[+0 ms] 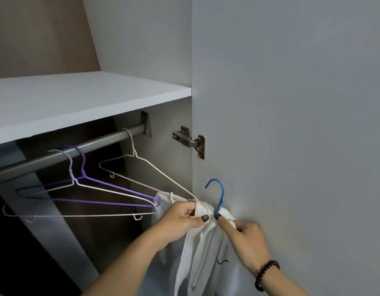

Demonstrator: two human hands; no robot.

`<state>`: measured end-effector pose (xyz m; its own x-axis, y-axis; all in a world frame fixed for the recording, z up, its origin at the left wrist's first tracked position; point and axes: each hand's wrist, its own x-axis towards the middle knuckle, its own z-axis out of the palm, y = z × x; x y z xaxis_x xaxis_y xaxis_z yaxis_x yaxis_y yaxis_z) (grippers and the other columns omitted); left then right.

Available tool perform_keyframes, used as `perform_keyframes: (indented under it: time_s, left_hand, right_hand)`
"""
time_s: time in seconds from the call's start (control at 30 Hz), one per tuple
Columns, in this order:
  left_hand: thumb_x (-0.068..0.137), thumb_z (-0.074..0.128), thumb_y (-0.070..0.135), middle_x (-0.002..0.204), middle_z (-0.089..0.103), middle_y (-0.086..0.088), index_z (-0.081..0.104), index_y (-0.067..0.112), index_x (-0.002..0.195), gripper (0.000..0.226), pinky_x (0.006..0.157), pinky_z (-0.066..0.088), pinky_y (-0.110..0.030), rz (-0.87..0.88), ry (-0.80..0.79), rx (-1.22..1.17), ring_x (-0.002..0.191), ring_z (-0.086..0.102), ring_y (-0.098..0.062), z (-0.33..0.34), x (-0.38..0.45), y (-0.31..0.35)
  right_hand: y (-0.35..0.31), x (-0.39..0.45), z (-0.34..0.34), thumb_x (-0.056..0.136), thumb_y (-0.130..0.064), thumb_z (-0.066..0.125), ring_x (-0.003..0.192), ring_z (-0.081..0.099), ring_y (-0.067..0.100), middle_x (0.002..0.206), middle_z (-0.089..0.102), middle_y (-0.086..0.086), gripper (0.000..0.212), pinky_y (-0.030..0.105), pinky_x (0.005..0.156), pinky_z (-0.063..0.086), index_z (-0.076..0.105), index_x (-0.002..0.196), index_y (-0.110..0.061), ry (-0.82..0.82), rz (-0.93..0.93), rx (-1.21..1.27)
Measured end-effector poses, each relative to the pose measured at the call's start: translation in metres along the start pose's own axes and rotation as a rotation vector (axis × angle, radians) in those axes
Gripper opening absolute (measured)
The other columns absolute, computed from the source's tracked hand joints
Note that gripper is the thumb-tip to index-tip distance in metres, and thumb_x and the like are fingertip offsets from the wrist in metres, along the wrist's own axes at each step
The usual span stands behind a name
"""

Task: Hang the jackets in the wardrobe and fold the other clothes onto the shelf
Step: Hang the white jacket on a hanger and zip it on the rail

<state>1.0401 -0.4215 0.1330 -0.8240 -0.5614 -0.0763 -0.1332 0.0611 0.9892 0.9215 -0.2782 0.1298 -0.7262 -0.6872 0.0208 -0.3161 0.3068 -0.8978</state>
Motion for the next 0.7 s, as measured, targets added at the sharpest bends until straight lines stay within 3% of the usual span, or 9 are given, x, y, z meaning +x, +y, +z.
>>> perform_keyframes:
  time_s: [0.13, 0.23, 0.33, 0.43, 0.53, 0.63, 0.7]
  left_hand:
    - [0.09, 0.056, -0.011, 0.109, 0.066, -0.022, 0.061, -0.017, 0.104, 0.016, 0.097, 0.045, -0.029, 0.065, -0.129, 0.138, 0.102, 0.06, -0.016, 0.026, -0.015, 0.012]
    - [0.086, 0.056, -0.01, 0.114, 0.066, -0.021, 0.06, -0.013, 0.112, 0.026, 0.102, 0.044, -0.036, 0.019, -0.25, 0.186, 0.107, 0.06, -0.02, 0.044, -0.03, 0.018]
    - [0.085, 0.056, -0.01, 0.111, 0.068, -0.011, 0.065, -0.006, 0.112, 0.028, 0.1, 0.045, -0.033, 0.0, -0.331, 0.215, 0.105, 0.062, -0.016, 0.055, -0.038, 0.025]
    - [0.087, 0.059, -0.011, 0.108, 0.072, -0.01, 0.071, 0.004, 0.104, 0.025, 0.098, 0.05, -0.036, 0.034, -0.216, 0.196, 0.104, 0.066, -0.019, 0.068, -0.041, 0.029]
    - [0.081, 0.068, -0.011, 0.094, 0.073, -0.02, 0.075, 0.008, 0.088, 0.021, 0.094, 0.051, -0.051, 0.055, -0.092, 0.165, 0.096, 0.069, -0.034, 0.079, -0.042, 0.03]
    - [0.073, 0.075, -0.012, 0.08, 0.073, -0.009, 0.076, 0.015, 0.075, 0.027, 0.087, 0.057, -0.044, 0.071, -0.039, 0.154, 0.082, 0.071, -0.024, 0.085, -0.039, 0.035]
    - [0.071, 0.078, -0.012, 0.076, 0.073, -0.006, 0.075, 0.012, 0.074, 0.023, 0.08, 0.058, -0.035, 0.086, -0.021, 0.205, 0.076, 0.07, -0.019, 0.083, -0.036, 0.04]
  right_hand:
    - [0.006, -0.003, -0.016, 0.074, -0.059, 0.065, 0.04, 0.033, 0.005, 0.04, 0.038, -0.011, 0.054, 0.014, 0.039, 0.028, 0.041, 0.046, -0.018, -0.054, 0.019, 0.049]
    - [0.011, -0.009, -0.029, 0.078, -0.059, 0.061, 0.045, 0.04, 0.001, 0.045, 0.047, -0.014, 0.043, 0.016, 0.048, 0.03, 0.054, 0.05, -0.026, -0.168, 0.029, 0.038]
    - [0.022, -0.018, -0.048, 0.08, -0.054, 0.064, 0.065, 0.055, 0.007, 0.064, 0.063, -0.009, 0.038, 0.026, 0.064, 0.042, 0.067, 0.067, -0.019, -0.316, 0.052, 0.18]
    - [0.028, -0.028, -0.069, 0.075, -0.049, 0.069, 0.087, 0.066, 0.013, 0.092, 0.074, 0.002, 0.039, 0.03, 0.082, 0.049, 0.074, 0.094, -0.015, -0.468, 0.019, 0.25]
    - [0.03, -0.032, -0.082, 0.067, -0.031, 0.072, 0.082, 0.064, 0.004, 0.09, 0.073, -0.004, 0.034, 0.019, 0.076, 0.049, 0.072, 0.099, -0.018, -0.54, -0.041, 0.216]
    - [0.035, -0.034, -0.086, 0.069, -0.013, 0.074, 0.065, 0.057, -0.001, 0.073, 0.069, -0.009, 0.023, 0.015, 0.063, 0.045, 0.071, 0.092, -0.017, -0.47, -0.083, 0.106]
    - [0.035, -0.036, -0.085, 0.069, -0.013, 0.071, 0.056, 0.049, -0.001, 0.062, 0.061, -0.011, 0.013, 0.015, 0.055, 0.039, 0.072, 0.082, -0.016, -0.367, -0.116, 0.032]
